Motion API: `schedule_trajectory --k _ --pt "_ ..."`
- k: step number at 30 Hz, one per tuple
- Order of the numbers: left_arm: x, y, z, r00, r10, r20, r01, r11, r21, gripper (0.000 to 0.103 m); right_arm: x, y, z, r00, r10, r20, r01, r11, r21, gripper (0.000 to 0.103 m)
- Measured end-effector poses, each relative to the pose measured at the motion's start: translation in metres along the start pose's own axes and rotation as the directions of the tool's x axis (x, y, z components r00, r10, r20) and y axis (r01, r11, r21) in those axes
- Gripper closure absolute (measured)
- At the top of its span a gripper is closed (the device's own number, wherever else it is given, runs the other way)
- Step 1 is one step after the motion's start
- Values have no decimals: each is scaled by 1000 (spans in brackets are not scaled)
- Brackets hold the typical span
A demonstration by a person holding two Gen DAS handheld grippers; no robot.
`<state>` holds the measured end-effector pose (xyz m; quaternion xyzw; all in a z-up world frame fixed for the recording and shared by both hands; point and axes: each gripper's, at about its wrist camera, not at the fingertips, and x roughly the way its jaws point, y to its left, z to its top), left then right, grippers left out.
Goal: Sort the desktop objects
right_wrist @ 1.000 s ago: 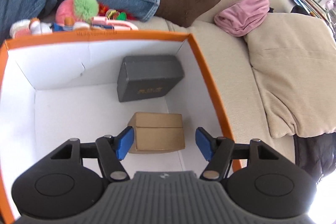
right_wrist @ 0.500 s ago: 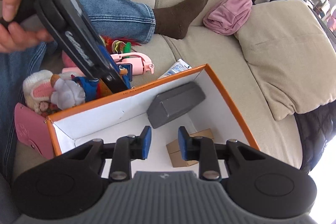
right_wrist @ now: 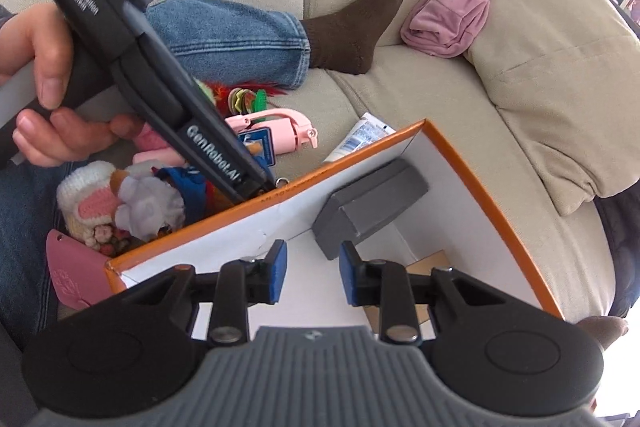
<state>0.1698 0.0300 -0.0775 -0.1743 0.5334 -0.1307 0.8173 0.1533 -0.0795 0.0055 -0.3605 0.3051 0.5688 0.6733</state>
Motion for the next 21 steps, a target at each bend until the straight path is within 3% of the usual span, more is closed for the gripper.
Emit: schedule_trajectory --k 4,7,10,13,16,21 --pt "-8 6 -2 1000 0 7 0 1000 2 78 -17 4 16 999 0 48 2 999 -46 73" --pt "-12 12 -4 1000 -3 15 3 1000 0 81 -19 15 31 999 23 31 -19 990 -137 71" --pt "-14 15 -6 1000 -11 25 11 1000 -3 82 -14 30 44 1000 -17 12 19 970 -243 67" --pt "-15 19 -8 999 -25 30 25 1000 -5 82 -4 37 56 998 -20 -51 3 953 -302 68" --pt "-15 21 -7 999 -35 30 35 999 -2 82 13 48 64 990 -27 -140 -36 905 -423 75" --pt "-15 25 -10 997 -59 43 59 998 -1 82 49 58 75 947 -50 -318 -140 825 -547 89"
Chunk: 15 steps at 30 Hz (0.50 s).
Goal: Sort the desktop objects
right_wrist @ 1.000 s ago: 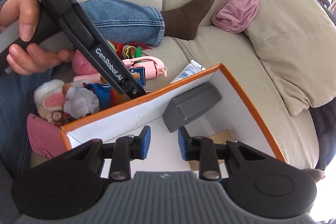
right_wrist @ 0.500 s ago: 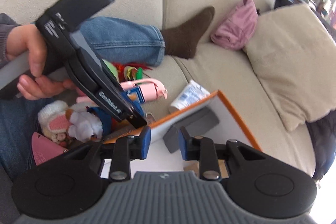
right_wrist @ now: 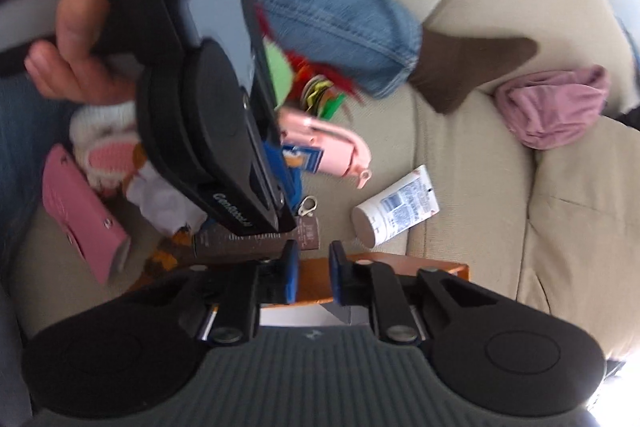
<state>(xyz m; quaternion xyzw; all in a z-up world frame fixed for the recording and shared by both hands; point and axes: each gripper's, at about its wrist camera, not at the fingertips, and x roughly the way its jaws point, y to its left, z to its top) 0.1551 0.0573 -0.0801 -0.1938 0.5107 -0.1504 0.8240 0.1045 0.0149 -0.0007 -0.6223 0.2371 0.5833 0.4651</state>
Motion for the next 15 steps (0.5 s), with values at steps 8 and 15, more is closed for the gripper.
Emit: schedule_trajectory --k 8,15 --pt "1 6 -2 999 -33 10 33 999 7 82 43 -5 17 970 136 -200 -155 984 -83 95" --pt "-2 10 -3 998 -58 25 58 998 -2 84 58 -11 17 953 219 -209 -230 973 -25 98"
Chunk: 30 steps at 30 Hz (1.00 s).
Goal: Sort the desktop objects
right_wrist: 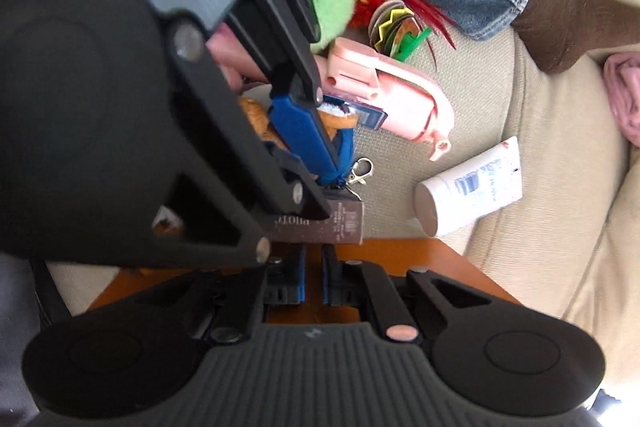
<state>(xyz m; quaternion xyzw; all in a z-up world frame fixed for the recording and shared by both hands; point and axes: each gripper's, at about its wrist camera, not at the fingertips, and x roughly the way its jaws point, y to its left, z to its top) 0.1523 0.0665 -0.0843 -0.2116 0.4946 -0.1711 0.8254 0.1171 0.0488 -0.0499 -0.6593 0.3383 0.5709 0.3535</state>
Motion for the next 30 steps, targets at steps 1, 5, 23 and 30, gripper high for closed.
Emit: schedule_trajectory --k 1,5,23,30 --pt "-1 0 0 1000 -18 5 18 1000 5 84 0 0 -3 1000 -1 15 1 1000 7 98" --pt "1 12 4 997 -78 -7 77 995 -66 82 1 -3 -19 998 0 69 -2 1000 24 98" --pt "38 -17 27 981 141 -134 -141 990 4 69 -3 4 -64 968 33 250 -62 992 108 102" --pt "19 -25 23 982 151 -110 -151 989 12 75 -18 21 -83 962 -12 272 -24 991 130 99"
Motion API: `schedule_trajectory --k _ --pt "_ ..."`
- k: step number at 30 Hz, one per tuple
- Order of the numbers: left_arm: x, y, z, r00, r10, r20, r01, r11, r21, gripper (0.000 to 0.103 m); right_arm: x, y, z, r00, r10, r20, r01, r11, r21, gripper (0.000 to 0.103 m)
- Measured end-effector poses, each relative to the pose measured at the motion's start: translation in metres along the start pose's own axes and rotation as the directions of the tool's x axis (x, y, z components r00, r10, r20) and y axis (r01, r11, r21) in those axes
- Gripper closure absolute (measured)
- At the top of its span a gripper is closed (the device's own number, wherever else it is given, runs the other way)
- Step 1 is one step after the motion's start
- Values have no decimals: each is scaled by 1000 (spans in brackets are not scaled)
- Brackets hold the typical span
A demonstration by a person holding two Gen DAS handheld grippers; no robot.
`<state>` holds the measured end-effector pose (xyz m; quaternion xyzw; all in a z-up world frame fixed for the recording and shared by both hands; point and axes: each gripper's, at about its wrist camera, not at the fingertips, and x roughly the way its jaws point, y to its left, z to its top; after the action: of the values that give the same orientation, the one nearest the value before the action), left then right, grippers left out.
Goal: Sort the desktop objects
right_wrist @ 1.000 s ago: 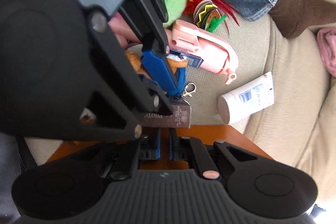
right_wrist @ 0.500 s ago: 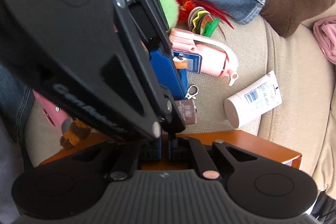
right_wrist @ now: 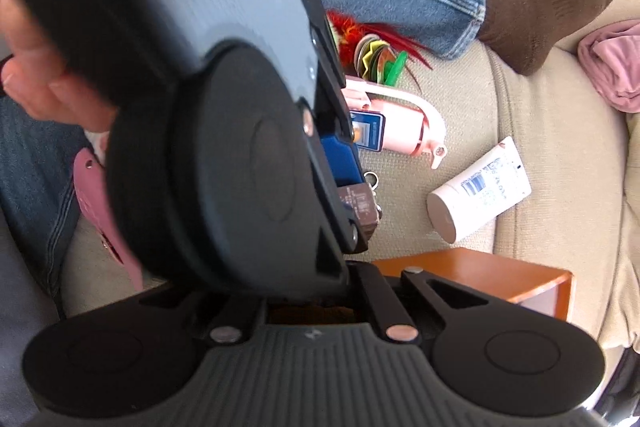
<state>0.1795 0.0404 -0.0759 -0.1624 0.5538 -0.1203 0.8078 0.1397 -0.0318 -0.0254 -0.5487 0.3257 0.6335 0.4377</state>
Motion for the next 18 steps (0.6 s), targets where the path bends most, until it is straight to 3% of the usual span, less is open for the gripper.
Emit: schedule_trajectory --k 3,6,11,16,18 --pt "-19 -3 -10 999 -20 27 19 1000 14 77 -25 12 -1 997 -34 63 32 999 23 91" --pt "-34 -12 -24 999 5 44 -7 998 59 77 -47 22 -16 989 -67 130 58 995 77 85" --pt "-51 -23 -46 996 35 83 -44 994 105 77 -75 45 -44 967 -54 251 8 983 183 79" --pt "-68 -34 -65 984 45 174 -67 990 123 77 -62 68 -69 945 -19 325 -80 954 288 72" --pt "-80 -39 -71 978 45 204 -72 989 130 77 -50 76 -75 933 -47 357 -76 944 322 65"
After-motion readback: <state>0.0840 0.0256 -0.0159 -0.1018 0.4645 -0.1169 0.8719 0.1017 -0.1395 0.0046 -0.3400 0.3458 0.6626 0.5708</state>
